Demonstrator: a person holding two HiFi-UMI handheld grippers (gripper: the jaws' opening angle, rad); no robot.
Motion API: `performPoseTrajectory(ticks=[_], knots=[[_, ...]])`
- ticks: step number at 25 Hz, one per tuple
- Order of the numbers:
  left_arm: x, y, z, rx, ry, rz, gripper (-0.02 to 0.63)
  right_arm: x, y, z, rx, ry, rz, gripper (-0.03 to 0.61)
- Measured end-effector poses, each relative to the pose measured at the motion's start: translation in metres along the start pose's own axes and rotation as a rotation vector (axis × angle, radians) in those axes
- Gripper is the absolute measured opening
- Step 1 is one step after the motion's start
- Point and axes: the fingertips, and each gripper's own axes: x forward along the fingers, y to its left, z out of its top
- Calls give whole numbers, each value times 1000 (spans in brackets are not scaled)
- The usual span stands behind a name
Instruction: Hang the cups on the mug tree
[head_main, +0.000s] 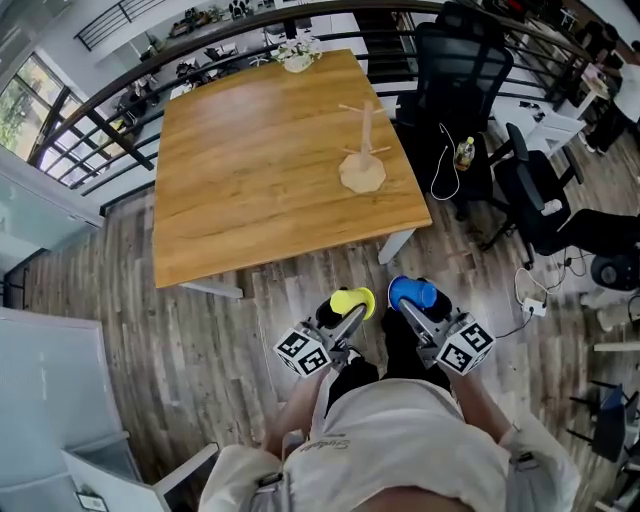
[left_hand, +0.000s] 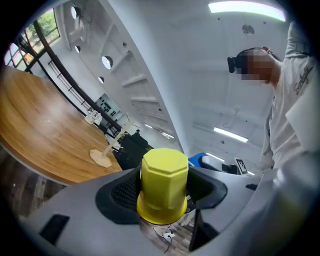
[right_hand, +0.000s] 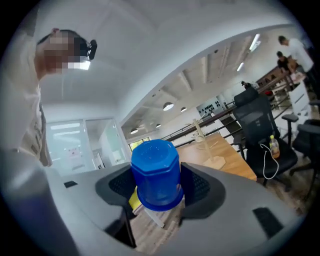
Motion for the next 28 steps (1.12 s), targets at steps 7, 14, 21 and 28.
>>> performPoseTrajectory(ticks=[7, 14, 21, 28], knots=[[2, 17, 5, -106, -58, 76, 279, 16, -34, 1, 81, -23, 23, 258], [33, 38, 41, -55, -34, 141, 279, 73, -81, 19, -20, -4, 108, 256], [115, 53, 63, -64, -9, 133, 279, 107, -137, 40, -108, 26, 160, 256], [156, 87, 92, -103, -102, 204, 279, 132, -200, 61, -92, 31, 158, 258]])
